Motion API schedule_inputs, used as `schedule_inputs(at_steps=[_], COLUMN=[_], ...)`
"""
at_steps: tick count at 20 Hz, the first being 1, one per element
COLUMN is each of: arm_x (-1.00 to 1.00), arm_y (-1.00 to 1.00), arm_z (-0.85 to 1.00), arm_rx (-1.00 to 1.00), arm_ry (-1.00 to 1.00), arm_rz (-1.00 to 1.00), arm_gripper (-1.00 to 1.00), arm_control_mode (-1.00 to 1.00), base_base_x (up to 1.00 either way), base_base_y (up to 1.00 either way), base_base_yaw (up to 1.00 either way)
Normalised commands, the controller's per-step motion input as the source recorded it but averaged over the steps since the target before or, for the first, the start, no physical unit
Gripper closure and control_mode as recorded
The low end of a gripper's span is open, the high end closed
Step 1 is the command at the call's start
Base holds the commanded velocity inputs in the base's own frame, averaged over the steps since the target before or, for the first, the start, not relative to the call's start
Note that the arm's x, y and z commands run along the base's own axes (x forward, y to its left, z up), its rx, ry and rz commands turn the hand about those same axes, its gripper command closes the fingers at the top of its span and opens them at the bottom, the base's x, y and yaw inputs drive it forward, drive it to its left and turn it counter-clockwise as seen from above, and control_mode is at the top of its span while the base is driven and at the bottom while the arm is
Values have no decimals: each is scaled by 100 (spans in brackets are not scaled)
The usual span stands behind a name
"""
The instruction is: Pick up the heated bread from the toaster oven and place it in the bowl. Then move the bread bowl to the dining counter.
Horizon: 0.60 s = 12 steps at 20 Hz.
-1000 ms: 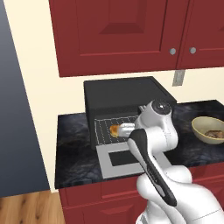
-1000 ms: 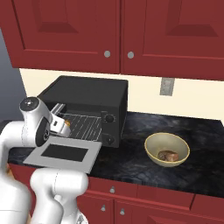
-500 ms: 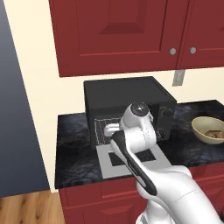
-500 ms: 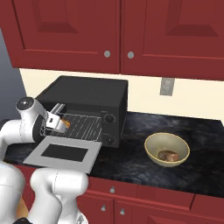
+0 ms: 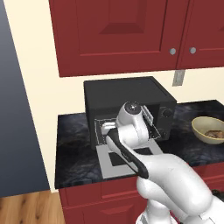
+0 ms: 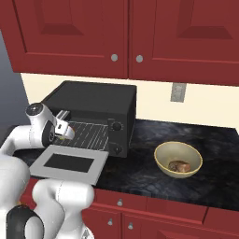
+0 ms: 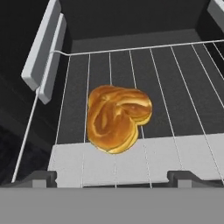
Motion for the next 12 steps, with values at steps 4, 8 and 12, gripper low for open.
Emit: schedule_inputs(at_steps=[4, 8, 12], arm_x=[31, 35, 33], arm_y=[0, 0, 1], arm_z=[-14, -18, -24], arm_rx=[0, 0, 0], arm_ry=[1, 0, 0], arm_rz=[0, 0, 0], arm_gripper=[-100, -100, -100], arm_control_mode=[-100, -100, -100], base_base_x=[0, 0, 0], base_base_y=[0, 0, 0], base_base_yaw=[0, 0, 0])
